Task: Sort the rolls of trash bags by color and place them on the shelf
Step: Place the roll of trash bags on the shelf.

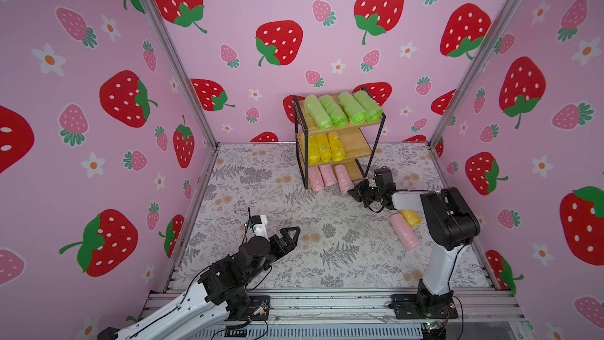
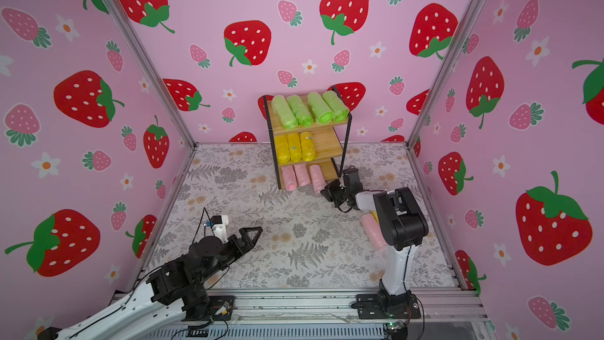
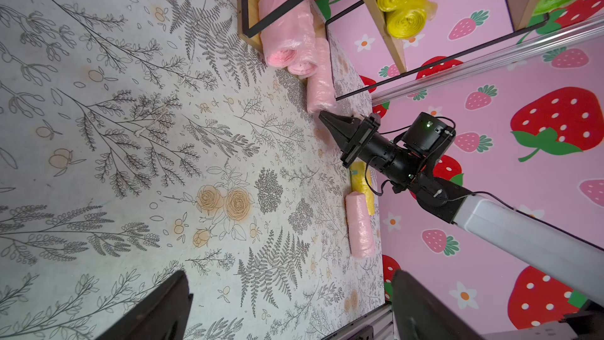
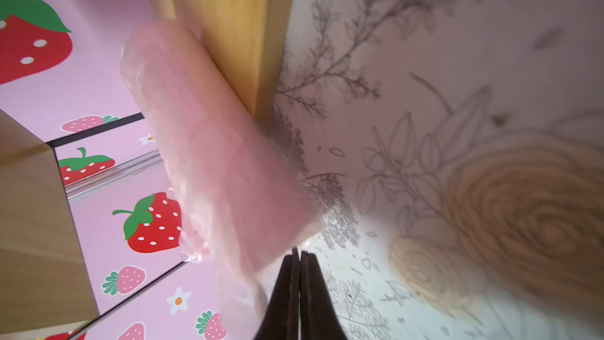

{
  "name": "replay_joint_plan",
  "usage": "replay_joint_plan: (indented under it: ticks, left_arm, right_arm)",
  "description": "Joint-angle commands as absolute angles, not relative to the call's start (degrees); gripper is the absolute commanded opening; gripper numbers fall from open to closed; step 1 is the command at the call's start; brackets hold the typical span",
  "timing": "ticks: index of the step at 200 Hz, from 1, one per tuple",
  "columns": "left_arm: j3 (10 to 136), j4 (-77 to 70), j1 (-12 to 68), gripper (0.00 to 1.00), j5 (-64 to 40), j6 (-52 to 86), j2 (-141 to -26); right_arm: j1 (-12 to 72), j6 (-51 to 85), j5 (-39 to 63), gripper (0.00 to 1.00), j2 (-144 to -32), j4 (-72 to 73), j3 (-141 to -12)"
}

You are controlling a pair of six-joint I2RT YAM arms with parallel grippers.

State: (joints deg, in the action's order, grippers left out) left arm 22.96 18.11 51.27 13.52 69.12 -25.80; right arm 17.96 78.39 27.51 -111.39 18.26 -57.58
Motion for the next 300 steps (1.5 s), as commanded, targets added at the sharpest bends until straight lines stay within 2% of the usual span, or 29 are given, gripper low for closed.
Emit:
replay_joint_plan:
  ticks: [1,82,120,150,180,213,236,264,292,300]
  left_arm:
    - [24.5,19.4,51.3,1.00,15.0,68.1,-25.1]
    - [23.6,19.5,51.3,1.00,15.5,68.0,-24.4]
    - [23.6,19.6,51.2,1.00,15.4,68.2,-24.3]
    - [23.9,20.0,51.3,1.00,15.0,68.5,-24.3]
    - [24.5,20.7,51.3,1.00,14.9,68.2,-23.9]
    - [23.3,18.6,51.3,1.00,13.8,69.4,-23.9]
    - [22.6,17.5,51.3,1.00,12.6,70.2,-24.1]
    - [23.0,18.2,51.3,1.00,11.8,70.5,-24.9]
    - [23.1,18.1,51.3,1.00,10.9,70.8,-26.6]
    - [23.0,17.5,51.3,1.00,10.2,70.9,-27.3]
  right_arm:
    - [17.7,80.1,26.3,0.07,-113.0,20.7,-60.5]
    - [17.3,88.6,27.0,0.13,-120.0,34.4,-63.5]
    - [17.3,89.0,27.3,0.27,-120.0,36.3,-62.5]
    - [16.9,87.2,28.8,0.49,-118.1,35.4,-60.4]
    - [15.8,84.1,31.1,0.58,-113.3,31.4,-55.7]
    - [14.2,74.9,35.4,0.59,-105.6,19.8,-52.9]
    - [13.4,64.3,34.8,0.61,-98.1,2.1,-53.4]
    - [13.5,48.9,28.2,0.66,-88.4,-23.2,-56.5]
    - [13.5,41.9,16.2,0.77,-77.9,-42.6,-56.1]
    - [13.4,41.3,12.2,0.83,-74.8,-47.0,-55.5]
